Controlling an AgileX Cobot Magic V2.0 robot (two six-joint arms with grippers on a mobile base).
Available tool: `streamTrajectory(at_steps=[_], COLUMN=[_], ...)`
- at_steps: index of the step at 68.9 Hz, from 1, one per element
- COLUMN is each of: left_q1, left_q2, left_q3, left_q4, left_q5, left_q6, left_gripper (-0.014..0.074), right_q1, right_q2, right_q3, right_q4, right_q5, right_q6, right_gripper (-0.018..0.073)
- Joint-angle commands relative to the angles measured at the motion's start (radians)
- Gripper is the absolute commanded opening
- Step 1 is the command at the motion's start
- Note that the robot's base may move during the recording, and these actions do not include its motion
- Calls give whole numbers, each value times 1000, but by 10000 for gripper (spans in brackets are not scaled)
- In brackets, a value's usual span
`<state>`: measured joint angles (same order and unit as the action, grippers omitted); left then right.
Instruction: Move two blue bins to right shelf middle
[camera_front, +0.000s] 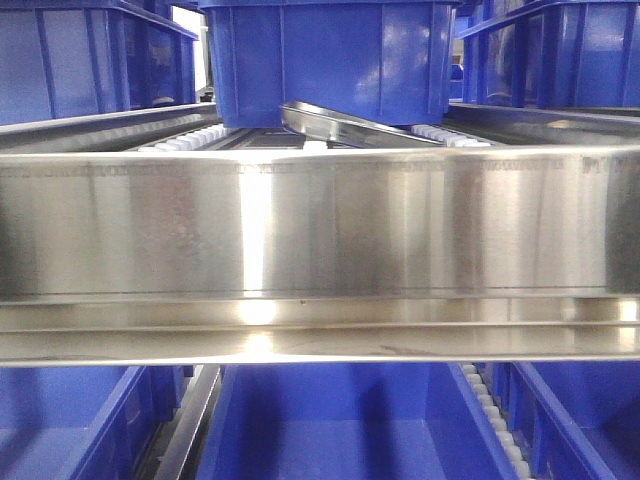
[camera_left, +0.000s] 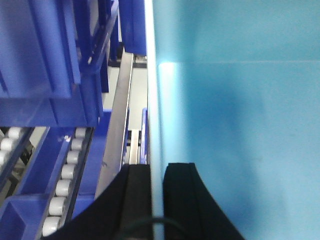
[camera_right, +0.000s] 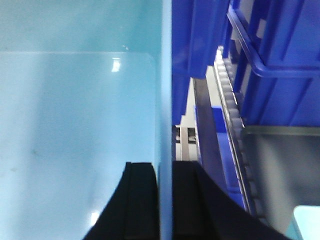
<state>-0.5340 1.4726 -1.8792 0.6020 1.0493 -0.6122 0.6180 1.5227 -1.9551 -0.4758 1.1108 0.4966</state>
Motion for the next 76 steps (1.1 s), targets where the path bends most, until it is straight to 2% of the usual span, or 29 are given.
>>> streamTrajectory(at_steps=[1, 17, 76], left_q1=[1, 1, 1], left_q2=[-21, -21, -21], left_q3=[5, 4, 4], left_q4=[30, 44, 61], left_q5=[-20, -20, -20], left_q6=[-2, -2, -2], left_gripper=[-111, -111, -111], right_q1=[-7, -7, -7], right_q2=[-9, -9, -9], right_q3=[-7, 50, 50], right_q4=[-63, -63, -63], right_q5=[-13, -37, -73], right_q6=[-8, -4, 10], right_gripper=[-162, -162, -162])
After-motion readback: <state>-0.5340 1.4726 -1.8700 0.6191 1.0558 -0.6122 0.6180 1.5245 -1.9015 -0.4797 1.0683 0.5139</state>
